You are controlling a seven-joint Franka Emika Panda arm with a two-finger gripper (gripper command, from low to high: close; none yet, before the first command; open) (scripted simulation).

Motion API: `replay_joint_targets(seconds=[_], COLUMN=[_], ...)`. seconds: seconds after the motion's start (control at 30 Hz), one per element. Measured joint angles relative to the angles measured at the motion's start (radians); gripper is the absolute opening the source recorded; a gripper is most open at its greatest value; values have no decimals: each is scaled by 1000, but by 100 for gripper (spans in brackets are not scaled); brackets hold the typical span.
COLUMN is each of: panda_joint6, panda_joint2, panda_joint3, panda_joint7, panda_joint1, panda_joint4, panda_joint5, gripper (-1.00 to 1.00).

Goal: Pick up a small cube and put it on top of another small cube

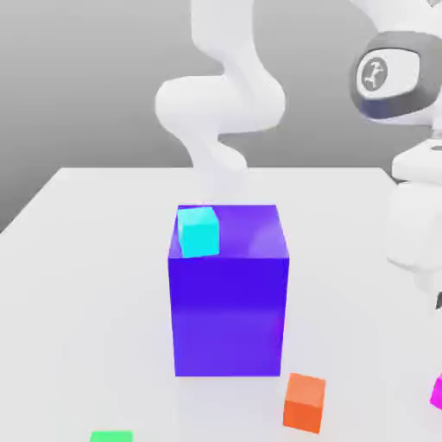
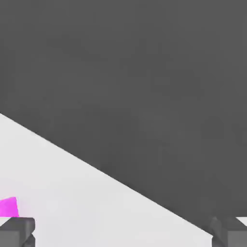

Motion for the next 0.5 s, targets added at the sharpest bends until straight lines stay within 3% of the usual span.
replay_joint_targets(seconds=[0.23,0.37,0.4,0.5], panda_joint6=[71,166,182,183], panda_joint2=[241,386,408,408], panda_joint3=[45,-17,-30,-30], panda_joint7=[-1,45,54,54], panda_joint1=[82,144,155,155], panda_joint4=[15,47,53,53], panda_joint5=[-28,-95,-107,-107], gripper=[0,0,-100,-100])
